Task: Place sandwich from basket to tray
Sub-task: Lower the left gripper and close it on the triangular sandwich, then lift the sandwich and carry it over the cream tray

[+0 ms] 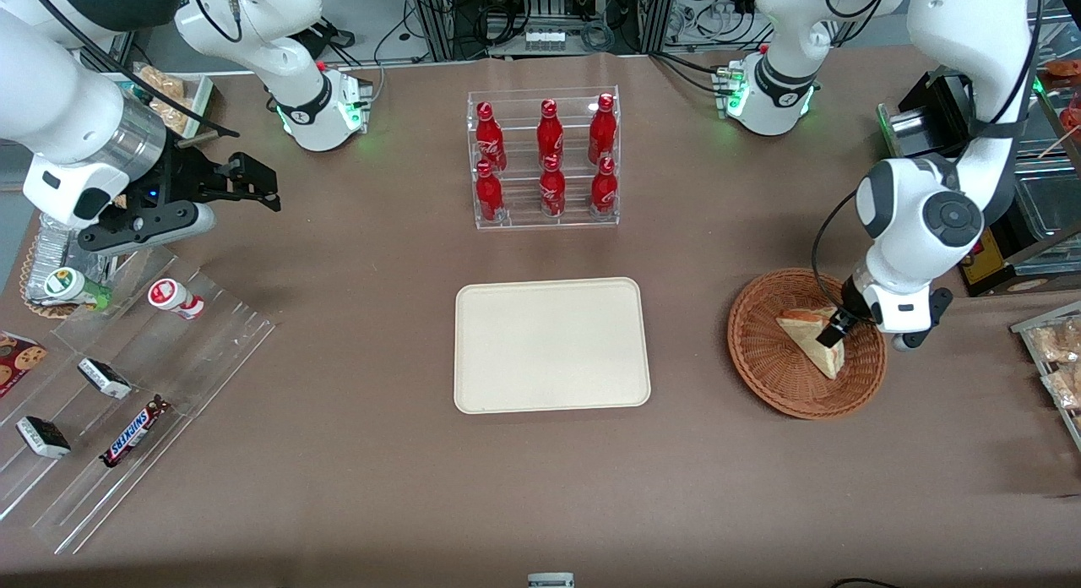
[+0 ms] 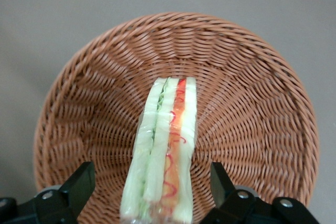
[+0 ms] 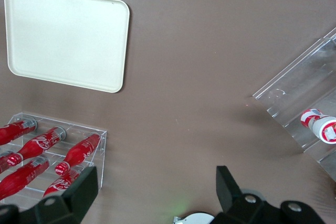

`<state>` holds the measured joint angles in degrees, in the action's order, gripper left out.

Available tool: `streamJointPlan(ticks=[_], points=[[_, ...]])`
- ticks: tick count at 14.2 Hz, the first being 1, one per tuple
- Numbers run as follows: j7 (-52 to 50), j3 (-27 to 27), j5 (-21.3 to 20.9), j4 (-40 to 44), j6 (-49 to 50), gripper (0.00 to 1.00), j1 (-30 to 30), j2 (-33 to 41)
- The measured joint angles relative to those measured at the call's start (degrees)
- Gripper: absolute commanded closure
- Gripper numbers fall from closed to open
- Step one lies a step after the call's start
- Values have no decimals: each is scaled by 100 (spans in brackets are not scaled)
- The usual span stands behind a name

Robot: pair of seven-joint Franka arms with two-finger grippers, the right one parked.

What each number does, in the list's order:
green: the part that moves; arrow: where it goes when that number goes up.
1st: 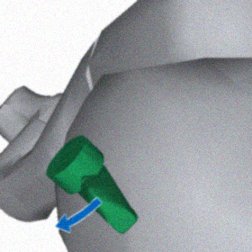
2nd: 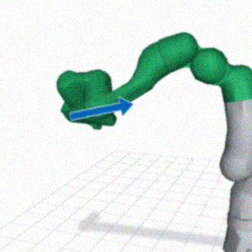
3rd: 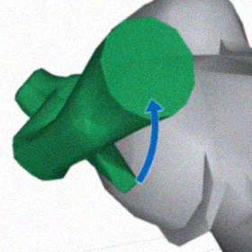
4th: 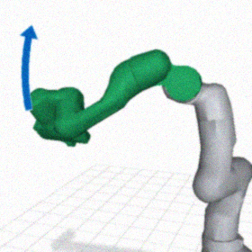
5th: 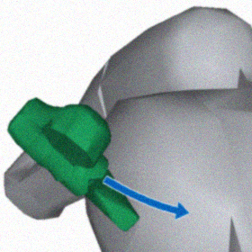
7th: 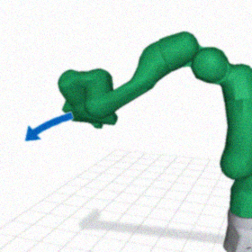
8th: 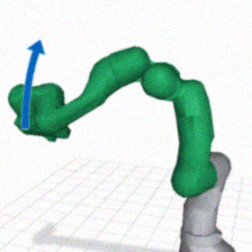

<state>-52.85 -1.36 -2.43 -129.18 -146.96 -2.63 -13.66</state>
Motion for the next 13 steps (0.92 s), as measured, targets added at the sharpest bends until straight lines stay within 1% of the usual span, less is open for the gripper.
streamJointPlan(ticks=[1,5,7,10,12,13], points=[[-125,4,0,0,-36,97,0,-94],[-169,43,2,119,50,99,-46,-182],[-161,198,2,569,674,99,-86,-175],[-161,747,2,1589,1611,99,-140,-256],[-167,1227,2,2175,1771,99,-262,-511],[-174,1377,1,2396,1774,99,-447,-701]])
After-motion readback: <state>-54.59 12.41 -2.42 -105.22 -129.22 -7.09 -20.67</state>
